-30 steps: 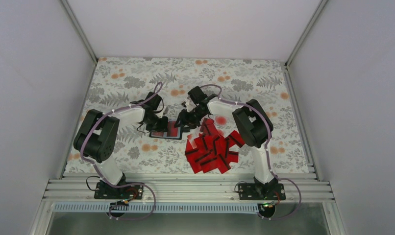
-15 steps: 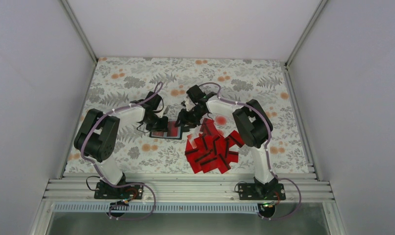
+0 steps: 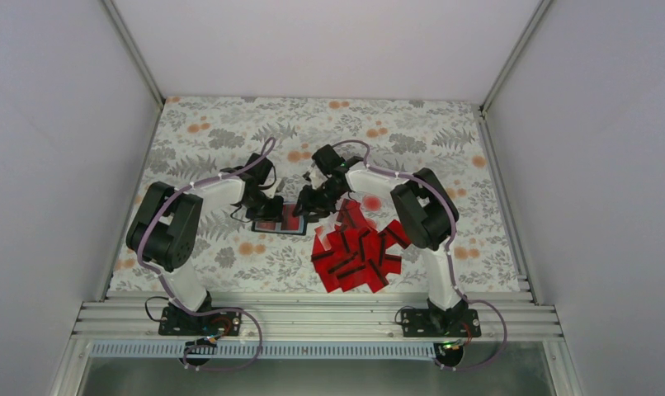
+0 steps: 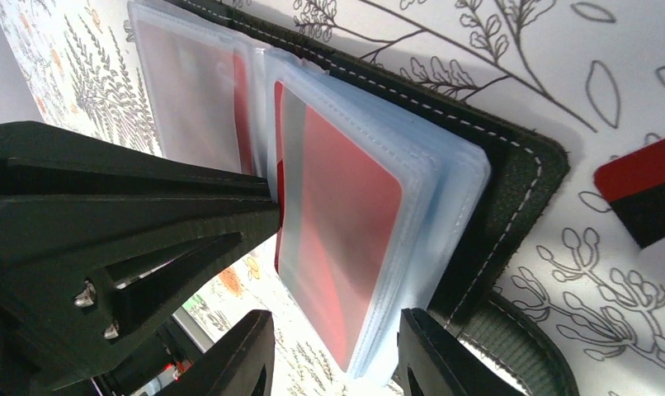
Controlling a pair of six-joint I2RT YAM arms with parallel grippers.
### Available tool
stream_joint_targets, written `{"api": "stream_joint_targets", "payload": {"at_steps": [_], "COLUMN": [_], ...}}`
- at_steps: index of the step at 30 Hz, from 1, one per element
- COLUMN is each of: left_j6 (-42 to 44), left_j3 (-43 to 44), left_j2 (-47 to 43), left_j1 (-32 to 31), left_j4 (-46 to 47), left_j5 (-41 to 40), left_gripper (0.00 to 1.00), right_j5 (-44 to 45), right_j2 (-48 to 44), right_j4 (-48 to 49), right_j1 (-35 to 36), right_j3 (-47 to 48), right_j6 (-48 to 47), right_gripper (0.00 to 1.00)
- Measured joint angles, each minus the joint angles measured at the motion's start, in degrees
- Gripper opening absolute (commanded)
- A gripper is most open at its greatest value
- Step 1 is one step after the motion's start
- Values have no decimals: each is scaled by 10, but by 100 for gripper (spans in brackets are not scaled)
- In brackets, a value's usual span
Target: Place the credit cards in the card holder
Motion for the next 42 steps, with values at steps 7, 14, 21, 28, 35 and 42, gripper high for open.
{"api": "stream_joint_targets", "payload": {"at_steps": [7,14,21,28,35,42], "left_j6": [2,3,4,4,4,4], "left_j3": [0,0,0,0,0,2], "left_j2": [0,0,0,0,0,0], "left_j1": [0,0,0,0,0,-2], "left_j4": [0,0,0,0,0,0], "left_j5": [0,1,1,1,1,10], "left_gripper": [8,8,8,8,8,8], "right_j5": [-4,-3,-3,-4,-6,-6], "right_j2": [0,0,0,2,3,3], "right_j4": [2,5,8,16,16,16], "right_j1": [4,6,7,9,12,18], "right_j3": [1,1,1,1,10,29], "right_j6": [0,0,2,6,11,11], "right_gripper": [38,38,38,38,38,38]}}
